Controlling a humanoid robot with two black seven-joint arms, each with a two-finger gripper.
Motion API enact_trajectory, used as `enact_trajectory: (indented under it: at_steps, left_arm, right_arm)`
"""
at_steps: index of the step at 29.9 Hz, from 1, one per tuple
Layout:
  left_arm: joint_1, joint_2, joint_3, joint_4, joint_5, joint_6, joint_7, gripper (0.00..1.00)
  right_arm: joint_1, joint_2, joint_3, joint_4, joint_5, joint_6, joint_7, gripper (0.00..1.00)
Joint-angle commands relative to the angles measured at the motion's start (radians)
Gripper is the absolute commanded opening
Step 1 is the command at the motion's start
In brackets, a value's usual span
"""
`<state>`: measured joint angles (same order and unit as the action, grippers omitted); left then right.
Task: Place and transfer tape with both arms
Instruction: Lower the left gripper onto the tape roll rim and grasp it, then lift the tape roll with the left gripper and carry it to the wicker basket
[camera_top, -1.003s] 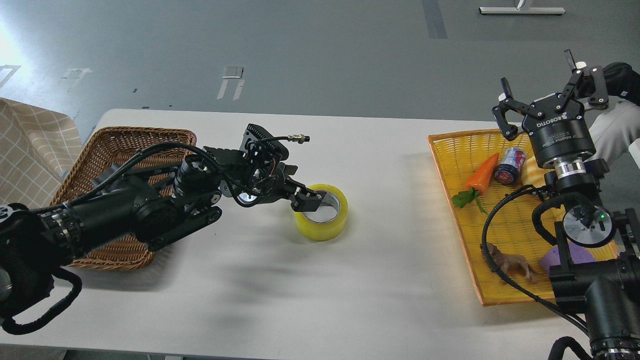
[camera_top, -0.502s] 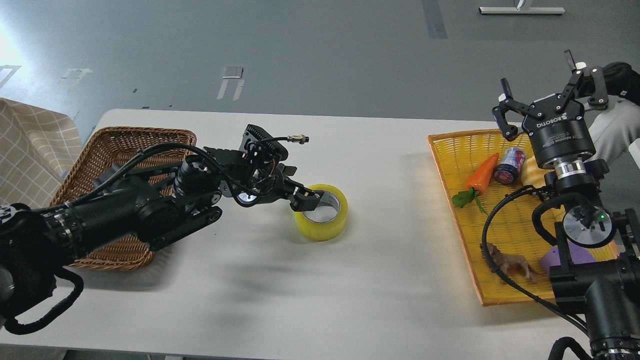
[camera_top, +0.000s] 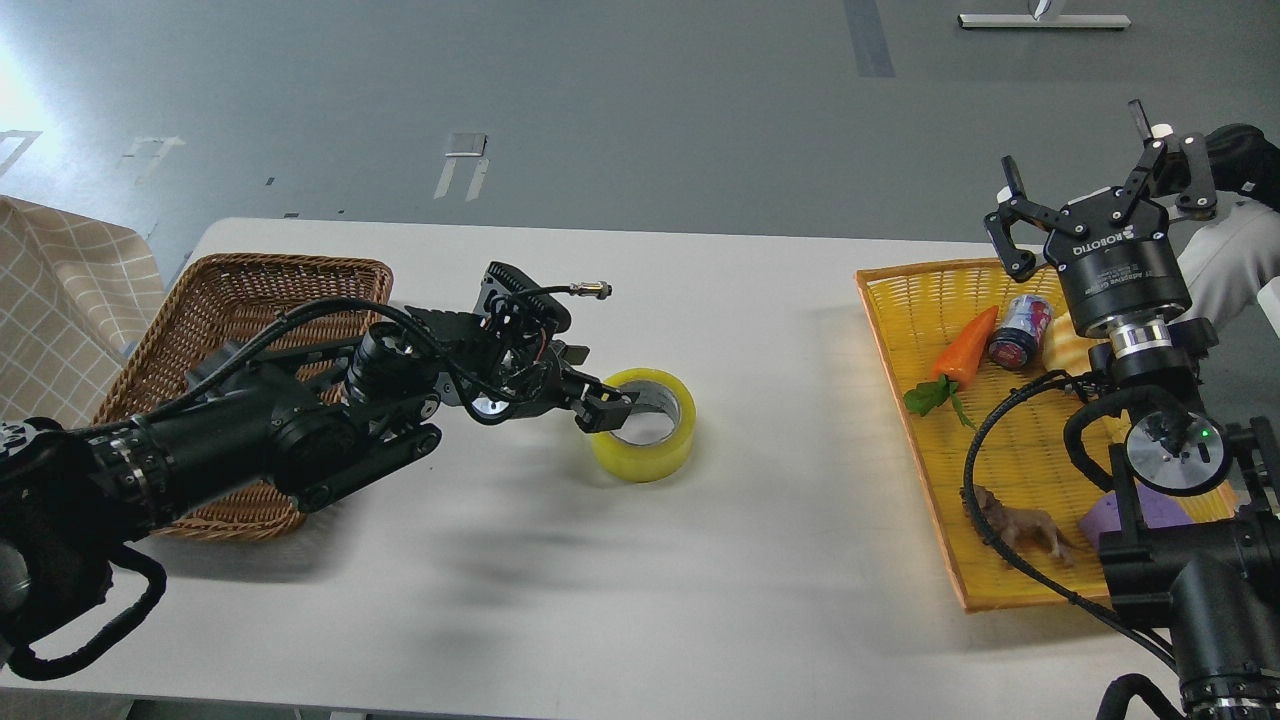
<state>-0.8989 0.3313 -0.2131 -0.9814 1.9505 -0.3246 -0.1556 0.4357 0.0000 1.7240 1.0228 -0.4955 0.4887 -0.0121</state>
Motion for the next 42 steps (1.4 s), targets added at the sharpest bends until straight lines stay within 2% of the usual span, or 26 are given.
enact_trajectory:
  at_steps: [1, 2, 6, 8, 9, 11, 12, 13, 16, 24, 33, 42]
  left_arm:
    - [0.005, -0.003, 0.001, 0.001, -0.001, -0.001, 0.011, 0.73]
    - [0.003, -0.003, 0.011, 0.001, -0.001, -0.001, 0.022, 0.69]
    - [0.003, -0.003, 0.035, 0.003, -0.004, 0.001, 0.025, 0.64]
    - [0.003, -0.003, 0.035, 0.003, -0.004, 0.001, 0.025, 0.58]
    - [0.003, -0.003, 0.035, 0.003, -0.004, 0.001, 0.027, 0.53]
    - [0.002, -0.003, 0.037, 0.004, -0.002, -0.001, 0.028, 0.36]
    - [0.002, -0.003, 0.037, 0.004, -0.002, -0.001, 0.030, 0.32]
    - [0.002, -0.003, 0.037, 0.004, -0.002, -0.001, 0.034, 0.21]
    - [0.003, -0.003, 0.037, 0.009, -0.001, -0.002, 0.036, 0.00]
    - [-0.014, -0.011, 0.049, 0.006, -0.002, -0.002, 0.030, 0.00]
    - [-0.165, 0.066, 0.047, -0.060, -0.113, -0.008, 0.024, 0.00]
    - [-0.221, 0.089, 0.044, -0.062, -0.122, -0.040, 0.025, 0.00]
  right_arm:
    - [0.001, 0.000, 0.000, 0.000, 0.000, 0.000, 0.000, 1.00]
    - [0.000, 0.000, 0.000, -0.001, 0.000, 0.000, 0.000, 1.00]
    - [0.000, 0.000, 0.000, -0.001, 0.000, 0.000, 0.000, 1.00]
    - [0.000, 0.000, 0.000, -0.001, 0.000, 0.000, 0.000, 1.00]
    - [0.000, 0.000, 0.000, -0.001, 0.000, 0.000, 0.000, 1.00]
    - [0.000, 0.000, 0.000, -0.003, 0.000, 0.000, 0.001, 1.00]
    - [0.000, 0.000, 0.000, -0.003, 0.000, 0.000, 0.000, 1.00]
    - [0.000, 0.000, 0.000, -0.003, 0.000, 0.000, 0.001, 1.00]
    - [0.000, 0.000, 0.000, -0.003, 0.000, 0.000, 0.001, 1.00]
    - [-0.006, 0.000, 0.000, -0.003, 0.000, 0.000, 0.000, 1.00]
    - [-0.006, 0.000, 0.000, 0.000, 0.000, 0.000, 0.001, 1.00]
    - [-0.006, 0.000, 0.002, 0.010, 0.002, 0.000, 0.000, 1.00]
